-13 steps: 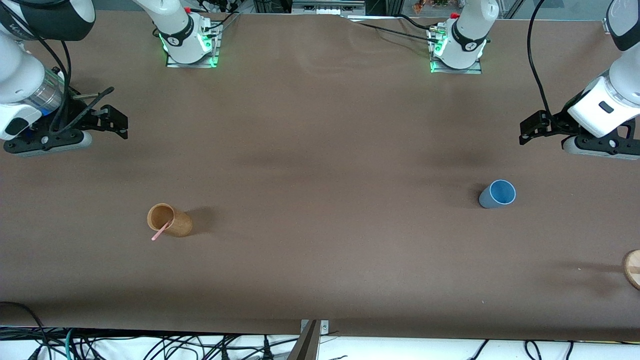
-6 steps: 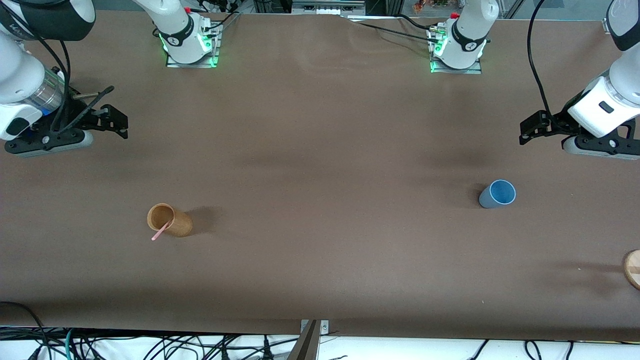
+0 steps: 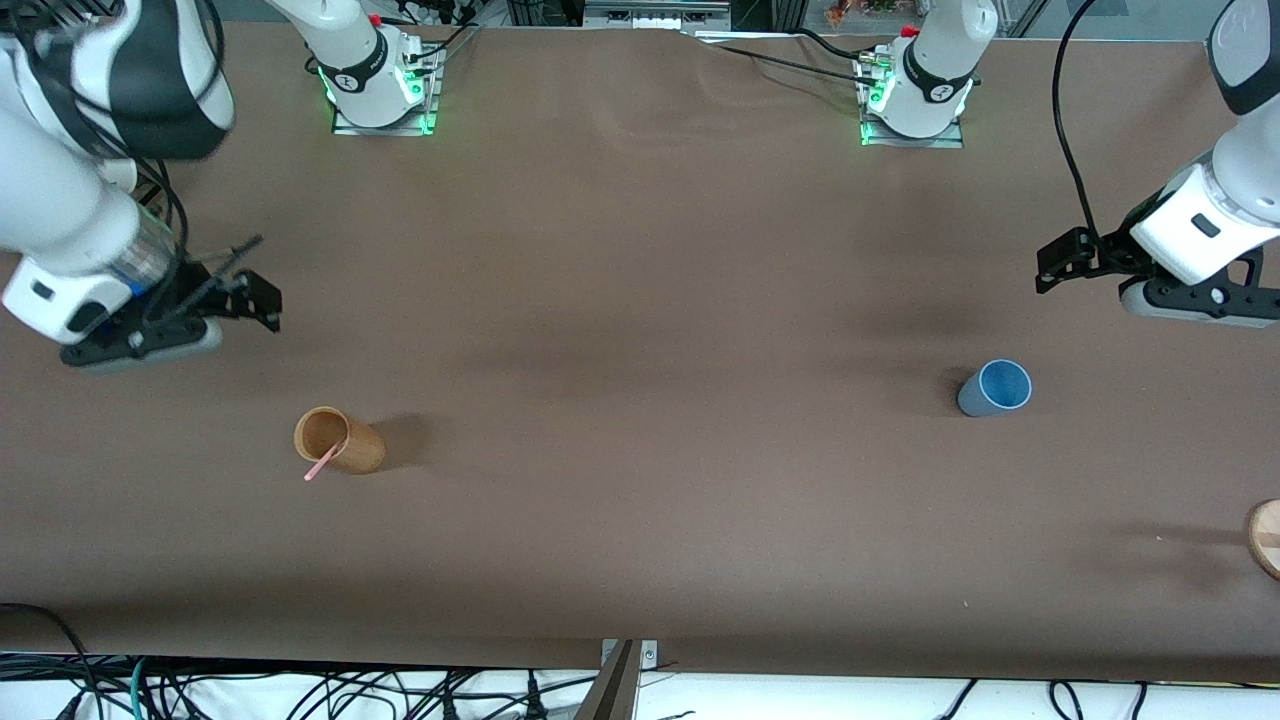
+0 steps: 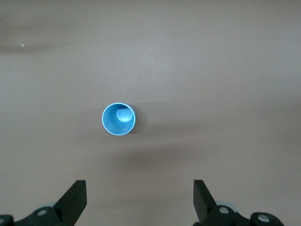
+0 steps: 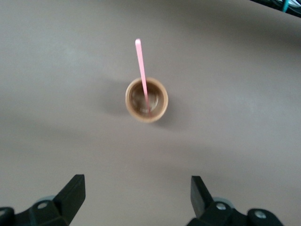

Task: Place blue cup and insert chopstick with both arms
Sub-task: 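Reach the right gripper to the pink chopstick while the left gripper reaches the blue cup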

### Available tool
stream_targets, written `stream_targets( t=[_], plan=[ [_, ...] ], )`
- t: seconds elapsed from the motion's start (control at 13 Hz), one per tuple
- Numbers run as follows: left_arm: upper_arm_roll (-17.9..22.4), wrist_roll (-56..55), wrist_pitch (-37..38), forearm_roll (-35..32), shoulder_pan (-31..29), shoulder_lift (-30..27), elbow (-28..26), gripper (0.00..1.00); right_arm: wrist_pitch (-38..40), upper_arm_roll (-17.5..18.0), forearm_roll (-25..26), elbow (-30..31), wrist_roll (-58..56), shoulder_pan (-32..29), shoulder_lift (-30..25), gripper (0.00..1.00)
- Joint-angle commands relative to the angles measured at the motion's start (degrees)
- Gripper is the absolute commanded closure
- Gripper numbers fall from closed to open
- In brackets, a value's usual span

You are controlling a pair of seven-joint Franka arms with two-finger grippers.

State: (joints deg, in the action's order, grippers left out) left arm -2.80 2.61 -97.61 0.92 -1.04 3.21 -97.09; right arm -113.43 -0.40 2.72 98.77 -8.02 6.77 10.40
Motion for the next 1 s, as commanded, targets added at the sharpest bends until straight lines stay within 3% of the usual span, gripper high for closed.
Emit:
stream_targets(
  t=[0.0, 0.31, 0.62, 0.77, 0.92],
  plan=[
    [0.2, 0.6, 0.4, -0.7, -1.5, 6.1, 2.1, 0.00, -7.6, 1.0, -0.3, -0.8, -1.5, -1.2, 6.4, 0.01],
    [0.1, 0.6, -4.3, -9.6, -2.3, 13.2, 0.5, 0.00, -14.5, 1.0, -0.2, -0.7, -1.6, -1.1, 12.2, 0.01],
    [0.1, 4.1, -16.9, -9.8, -3.8, 16.6, -6.5, 0.04, -21.2, 1.0, -0.2, -2.4, -3.6, -1.0, 17.1, 0.07],
    [0.1, 7.7, -20.7, -9.9, -4.8, 17.8, -7.4, 0.04, -23.5, 1.0, -0.2, -3.7, -3.6, -1.0, 19.4, 0.10],
    [0.1, 8.3, -21.3, -9.8, -5.2, 18.4, -8.5, 0.16, -23.9, 1.0, -0.2, -5.1, -3.7, -1.0, 20.8, 0.16]
  ],
)
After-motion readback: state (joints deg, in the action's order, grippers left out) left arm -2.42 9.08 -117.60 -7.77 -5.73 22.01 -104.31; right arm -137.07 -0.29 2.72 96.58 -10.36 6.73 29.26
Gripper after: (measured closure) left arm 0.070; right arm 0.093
